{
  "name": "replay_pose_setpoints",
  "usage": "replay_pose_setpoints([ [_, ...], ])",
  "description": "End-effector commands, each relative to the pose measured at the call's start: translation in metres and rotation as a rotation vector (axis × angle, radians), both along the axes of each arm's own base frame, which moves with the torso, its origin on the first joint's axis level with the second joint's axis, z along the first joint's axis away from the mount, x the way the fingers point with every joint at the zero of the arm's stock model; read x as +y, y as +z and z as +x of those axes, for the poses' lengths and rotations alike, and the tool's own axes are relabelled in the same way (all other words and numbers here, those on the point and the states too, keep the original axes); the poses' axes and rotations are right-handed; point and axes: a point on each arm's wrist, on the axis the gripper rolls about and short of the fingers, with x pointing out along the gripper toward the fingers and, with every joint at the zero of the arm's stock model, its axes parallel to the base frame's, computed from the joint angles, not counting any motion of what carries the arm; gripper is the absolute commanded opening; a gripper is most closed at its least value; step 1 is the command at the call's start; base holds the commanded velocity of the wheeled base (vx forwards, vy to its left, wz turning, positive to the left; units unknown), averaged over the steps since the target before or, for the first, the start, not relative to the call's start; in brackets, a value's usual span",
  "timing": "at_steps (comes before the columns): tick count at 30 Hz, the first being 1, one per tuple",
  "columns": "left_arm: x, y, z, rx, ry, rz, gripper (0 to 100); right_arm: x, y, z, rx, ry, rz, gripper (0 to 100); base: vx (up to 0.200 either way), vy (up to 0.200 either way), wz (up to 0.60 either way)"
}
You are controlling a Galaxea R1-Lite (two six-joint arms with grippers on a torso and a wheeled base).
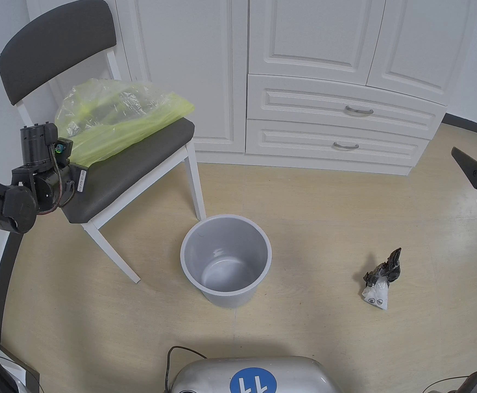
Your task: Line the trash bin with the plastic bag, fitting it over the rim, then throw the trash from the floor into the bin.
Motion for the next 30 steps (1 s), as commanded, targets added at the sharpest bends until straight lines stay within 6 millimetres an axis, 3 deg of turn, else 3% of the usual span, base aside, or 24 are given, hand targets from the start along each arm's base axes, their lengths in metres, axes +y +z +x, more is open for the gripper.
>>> replay_pose_setpoints([
  [1,-0.029,0.028,-0.042,-0.077,-0.114,-0.074,0,0.010,-0.006,0.003,0.030,0.051,-0.011,100,0.000,0.000,0.00],
  [4,-0.040,0.034,-0.055,-0.096,-0.151,-0.105,0,0.016,-0.008,0.003,0.031,0.081,-0.015,100,0.000,0.000,0.00],
  [6,-0.053,0.040,-0.076,-0.116,-0.208,-0.131,0,0.025,-0.016,0.007,0.040,0.106,-0.020,100,0.000,0.000,0.00],
  [13,-0.070,0.047,-0.109,-0.147,-0.298,-0.183,0,0.049,-0.040,0.025,0.085,0.063,-0.060,100,0.000,0.000,0.00],
  [24,-0.091,0.040,-0.121,-0.122,-0.408,-0.227,0,0.059,-0.063,0.034,0.132,0.081,-0.130,100,0.000,0.000,0.00],
  [30,-0.122,0.044,-0.136,-0.133,-0.564,-0.266,0,0.063,-0.071,0.038,0.167,0.087,-0.140,100,0.000,0.000,0.00],
])
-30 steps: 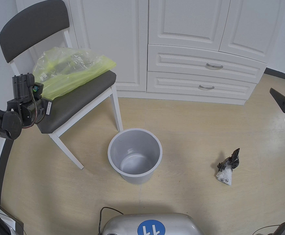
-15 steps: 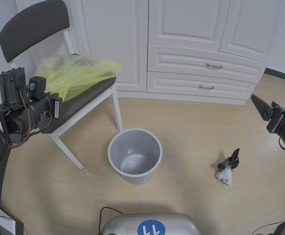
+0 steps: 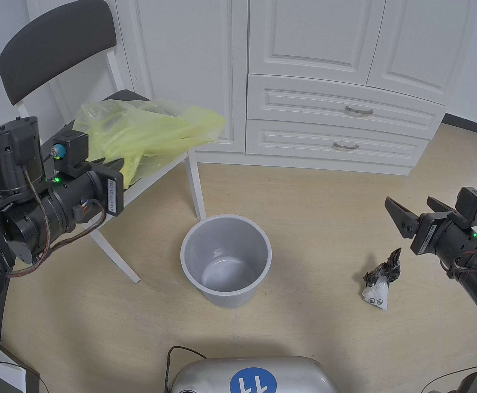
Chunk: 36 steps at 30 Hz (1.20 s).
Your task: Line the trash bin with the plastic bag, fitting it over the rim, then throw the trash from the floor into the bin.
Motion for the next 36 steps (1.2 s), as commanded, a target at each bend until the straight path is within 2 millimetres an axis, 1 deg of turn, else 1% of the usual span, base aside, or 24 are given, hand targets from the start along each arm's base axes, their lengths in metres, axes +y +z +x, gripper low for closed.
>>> replay_pose_setpoints([
  [1,-0.021,0.005,-0.012,-0.025,-0.104,-0.027,0,0.004,-0.010,0.006,0.040,0.005,-0.019,100,0.000,0.000,0.00],
  [2,-0.030,0.005,-0.017,-0.040,-0.146,-0.045,0,0.006,-0.012,0.006,0.048,0.010,-0.022,100,0.000,0.000,0.00],
  [4,-0.041,0.004,-0.023,-0.059,-0.191,-0.074,0,0.008,-0.013,0.005,0.053,0.022,-0.026,100,0.000,0.000,0.00],
  [6,-0.042,0.004,-0.024,-0.062,-0.199,-0.078,0,0.008,-0.013,0.004,0.053,0.025,-0.025,100,0.000,0.000,0.00],
  [7,-0.050,0.002,-0.036,-0.095,-0.260,-0.117,0,0.011,-0.017,0.003,0.066,0.044,-0.029,100,0.000,0.000,0.00],
  [8,-0.050,0.002,-0.036,-0.095,-0.260,-0.117,0,0.011,-0.017,0.003,0.066,0.044,-0.029,100,0.000,0.000,0.00],
  [9,-0.053,-0.001,-0.046,-0.125,-0.339,-0.146,0,0.016,-0.019,0.002,0.079,0.066,-0.010,100,0.000,0.000,0.00],
  [12,-0.047,-0.004,-0.058,-0.145,-0.421,-0.160,0,0.020,-0.020,0.001,0.088,0.082,0.009,100,0.000,0.000,0.00],
  [15,-0.044,-0.004,-0.063,-0.148,-0.495,-0.166,0,0.022,-0.023,0.004,0.106,0.088,0.018,100,0.000,0.000,0.00],
  [18,-0.039,-0.004,-0.069,-0.142,-0.533,-0.185,0,0.025,-0.028,0.008,0.131,0.090,0.036,100,0.000,0.000,0.00],
  [22,-0.035,-0.005,-0.077,-0.138,-0.599,-0.195,0,0.025,-0.028,0.012,0.141,0.101,0.071,100,0.000,0.000,0.00],
  [23,-0.033,-0.009,-0.082,-0.123,-0.623,-0.191,0,0.025,-0.028,0.012,0.144,0.114,0.082,100,0.000,0.000,0.00],
  [24,-0.033,-0.009,-0.082,-0.123,-0.623,-0.191,0,0.025,-0.028,0.012,0.144,0.114,0.082,100,0.000,0.000,0.00],
  [25,-0.029,-0.021,-0.094,-0.088,-0.676,-0.176,0,0.024,-0.027,0.013,0.148,0.122,0.097,100,0.000,0.000,0.00],
  [26,-0.028,-0.026,-0.100,-0.071,-0.710,-0.171,0,0.023,-0.027,0.013,0.148,0.118,0.097,100,0.000,0.000,0.00],
  [27,-0.028,-0.027,-0.102,-0.067,-0.721,-0.170,0,0.023,-0.027,0.013,0.148,0.120,0.097,100,0.000,0.000,0.00],
  [28,-0.029,-0.031,-0.110,-0.053,-0.781,-0.167,0,0.023,-0.027,0.013,0.146,0.119,0.099,100,0.000,0.000,0.00],
  [30,-0.034,-0.030,-0.117,-0.054,-0.848,-0.174,0,0.023,-0.026,0.013,0.143,0.120,0.101,100,0.000,0.000,0.00],
  [32,-0.036,-0.029,-0.119,-0.055,-0.869,-0.178,0,0.023,-0.026,0.013,0.142,0.121,0.101,100,0.000,0.000,0.00],
  [33,-0.039,-0.027,-0.123,-0.048,-0.927,-0.199,0,0.023,-0.025,0.013,0.141,0.122,0.104,100,0.000,0.000,0.00],
  [36,-0.039,-0.030,-0.126,-0.026,-0.973,-0.201,0,0.023,-0.026,0.012,0.144,0.134,0.104,100,0.000,0.000,0.00],
])
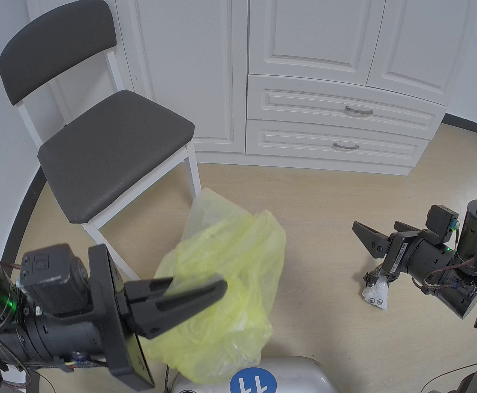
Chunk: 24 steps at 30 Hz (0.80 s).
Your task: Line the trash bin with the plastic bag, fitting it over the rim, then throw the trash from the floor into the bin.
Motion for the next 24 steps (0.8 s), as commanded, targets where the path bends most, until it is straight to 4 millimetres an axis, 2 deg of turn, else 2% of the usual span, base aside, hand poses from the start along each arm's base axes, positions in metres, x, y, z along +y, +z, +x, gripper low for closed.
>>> replay_pose_setpoints([
  [1,0.001,-0.002,-0.010,0.009,-0.069,-0.007,0,0.000,0.000,0.000,0.001,0.011,0.003,100,0.000,0.000,0.00],
  [3,0.004,-0.008,-0.012,0.023,-0.086,0.010,0,0.000,-0.002,0.001,0.015,0.017,0.005,100,0.000,0.000,0.00],
  [9,0.010,-0.006,-0.012,0.003,-0.109,-0.017,0,-0.001,-0.011,-0.004,0.065,0.078,0.003,100,0.000,0.000,0.00],
  [18,0.015,-0.005,-0.015,-0.013,-0.118,-0.028,0,-0.002,-0.023,-0.029,0.214,0.270,-0.055,100,0.000,0.000,0.00],
  [21,0.014,-0.002,-0.017,-0.040,-0.134,-0.062,0,0.007,-0.032,-0.031,0.268,0.328,-0.076,100,0.000,0.000,0.00],
  [24,0.015,-0.003,-0.023,-0.076,-0.185,-0.102,0,0.014,-0.040,-0.024,0.314,0.318,-0.062,100,0.000,0.000,0.00],
])
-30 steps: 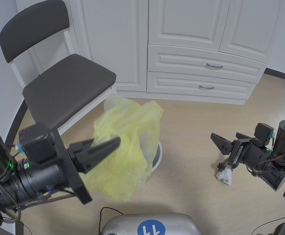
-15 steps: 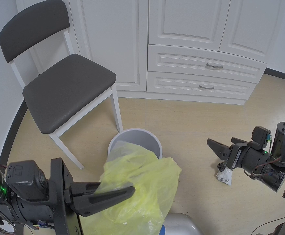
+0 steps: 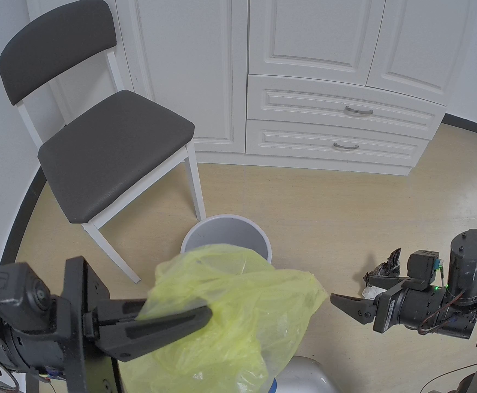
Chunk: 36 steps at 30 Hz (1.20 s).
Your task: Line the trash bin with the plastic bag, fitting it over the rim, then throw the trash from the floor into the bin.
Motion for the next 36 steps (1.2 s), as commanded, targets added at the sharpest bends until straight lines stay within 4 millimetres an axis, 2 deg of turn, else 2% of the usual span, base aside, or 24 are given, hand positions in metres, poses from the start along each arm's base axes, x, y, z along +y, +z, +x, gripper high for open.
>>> replay_pose_setpoints([
  [1,0.000,-0.002,-0.007,-0.028,-0.055,-0.033,0,0.011,-0.011,0.004,0.054,0.015,-0.003,100,0.000,0.000,0.00],
  [9,0.012,-0.013,-0.021,-0.119,-0.264,-0.083,0,0.013,-0.014,0.006,0.071,0.005,0.017,100,0.000,0.000,0.00],
  [13,0.015,-0.018,-0.022,-0.113,-0.291,-0.065,0,0.002,0.006,0.004,-0.004,-0.031,0.074,100,0.000,0.000,0.00],
  [20,0.017,-0.022,-0.023,-0.113,-0.321,-0.052,0,-0.013,0.031,0.015,-0.096,-0.123,0.143,100,0.000,0.000,0.00],
  [24,0.018,-0.023,-0.023,-0.118,-0.333,-0.051,0,-0.011,0.030,0.017,-0.083,-0.113,0.142,100,0.000,0.000,0.00],
  [26,0.018,-0.023,-0.023,-0.121,-0.336,-0.052,0,-0.003,0.021,0.017,-0.045,-0.083,0.123,100,0.000,0.000,0.00],
  [28,0.018,-0.023,-0.023,-0.120,-0.336,-0.051,0,0.008,0.015,0.014,-0.011,-0.043,0.124,100,0.000,0.000,0.00],
  [32,0.018,-0.024,-0.021,-0.115,-0.327,-0.048,0,0.024,0.006,-0.011,0.088,0.089,0.159,100,0.000,0.000,0.00],
  [36,0.019,-0.023,-0.019,-0.120,-0.304,-0.051,0,0.022,0.000,-0.032,0.127,0.206,0.157,100,0.000,0.000,0.00],
])
